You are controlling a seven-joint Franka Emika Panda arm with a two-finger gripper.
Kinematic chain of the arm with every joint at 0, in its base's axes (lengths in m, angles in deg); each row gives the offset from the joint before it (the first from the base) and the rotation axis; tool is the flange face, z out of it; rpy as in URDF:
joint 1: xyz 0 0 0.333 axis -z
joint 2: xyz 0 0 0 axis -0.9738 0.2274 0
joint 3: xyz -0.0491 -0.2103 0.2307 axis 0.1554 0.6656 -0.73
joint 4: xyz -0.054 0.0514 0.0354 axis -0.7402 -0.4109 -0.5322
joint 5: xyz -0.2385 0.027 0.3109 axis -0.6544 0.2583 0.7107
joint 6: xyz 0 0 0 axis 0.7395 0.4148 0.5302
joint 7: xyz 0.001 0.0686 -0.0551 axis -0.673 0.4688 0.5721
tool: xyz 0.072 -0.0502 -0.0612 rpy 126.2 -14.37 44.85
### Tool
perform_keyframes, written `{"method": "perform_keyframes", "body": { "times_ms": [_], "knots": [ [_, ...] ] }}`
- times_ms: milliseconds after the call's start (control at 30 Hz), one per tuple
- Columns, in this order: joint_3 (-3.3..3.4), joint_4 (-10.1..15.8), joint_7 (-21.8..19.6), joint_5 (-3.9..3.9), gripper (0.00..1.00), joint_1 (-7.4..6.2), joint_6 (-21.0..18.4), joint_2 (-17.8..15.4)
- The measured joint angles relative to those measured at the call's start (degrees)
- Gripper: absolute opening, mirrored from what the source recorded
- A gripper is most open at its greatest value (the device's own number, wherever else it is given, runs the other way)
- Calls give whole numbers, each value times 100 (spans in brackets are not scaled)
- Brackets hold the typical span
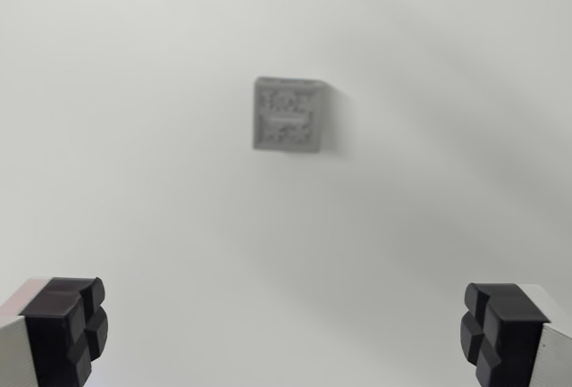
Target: Destack cube
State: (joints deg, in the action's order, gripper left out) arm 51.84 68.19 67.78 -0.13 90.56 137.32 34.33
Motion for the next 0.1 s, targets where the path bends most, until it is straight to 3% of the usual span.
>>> {"method": "perform_keyframes", "body": {
  "times_ms": [100],
  "knots": [
    [0,0,0,0,100,0,0,0]
  ]
}}
